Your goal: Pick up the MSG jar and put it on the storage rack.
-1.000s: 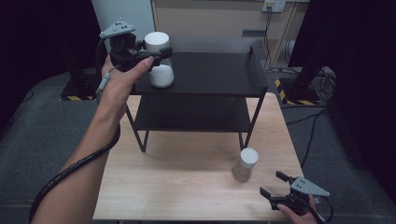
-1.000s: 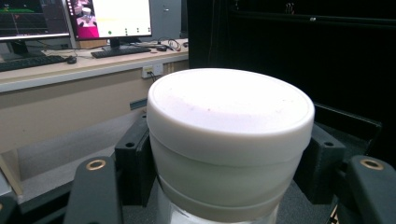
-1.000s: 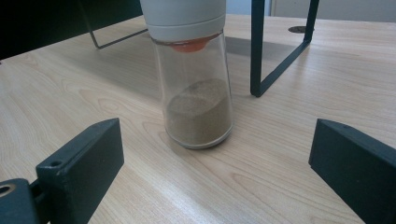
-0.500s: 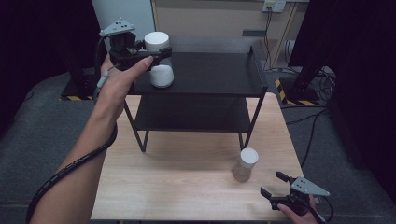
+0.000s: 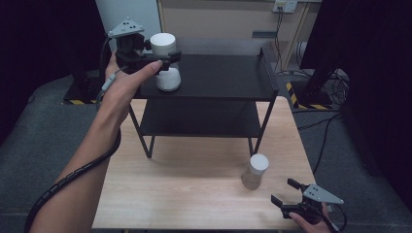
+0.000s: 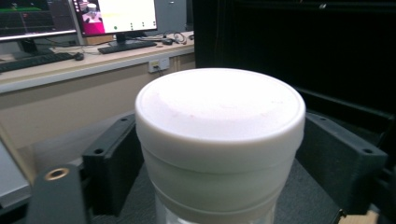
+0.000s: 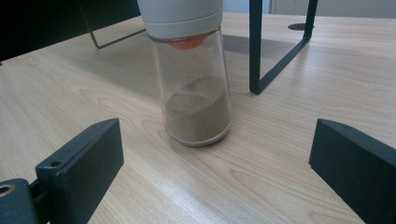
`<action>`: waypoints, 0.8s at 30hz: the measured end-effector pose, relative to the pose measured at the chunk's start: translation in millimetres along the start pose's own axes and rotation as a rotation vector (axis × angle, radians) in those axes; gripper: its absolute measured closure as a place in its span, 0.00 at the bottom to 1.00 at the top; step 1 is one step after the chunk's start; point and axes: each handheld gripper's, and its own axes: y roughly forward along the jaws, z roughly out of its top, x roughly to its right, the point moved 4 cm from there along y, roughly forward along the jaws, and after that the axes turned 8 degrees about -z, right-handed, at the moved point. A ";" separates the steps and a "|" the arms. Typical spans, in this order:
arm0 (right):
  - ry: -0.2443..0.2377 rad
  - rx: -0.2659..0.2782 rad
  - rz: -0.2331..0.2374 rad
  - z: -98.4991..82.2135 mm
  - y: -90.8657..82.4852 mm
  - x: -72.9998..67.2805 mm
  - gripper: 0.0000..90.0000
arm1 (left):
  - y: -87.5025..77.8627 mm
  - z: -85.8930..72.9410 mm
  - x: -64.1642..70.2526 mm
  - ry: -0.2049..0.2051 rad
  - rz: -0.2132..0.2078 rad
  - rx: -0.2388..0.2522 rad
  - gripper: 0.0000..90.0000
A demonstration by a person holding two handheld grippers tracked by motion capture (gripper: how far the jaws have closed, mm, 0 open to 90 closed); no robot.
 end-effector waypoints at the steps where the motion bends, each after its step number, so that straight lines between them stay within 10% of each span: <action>1: 0.000 0.000 0.000 0.0 0.0 0.0 0.04 | -0.3 0.3 1.3 0.000 0.002 0.000 0.14; 24: -0.011 0.008 0.007 2.5 0.0 -3.0 0.04 | -55.3 -15.5 31.1 0.011 0.028 0.058 0.01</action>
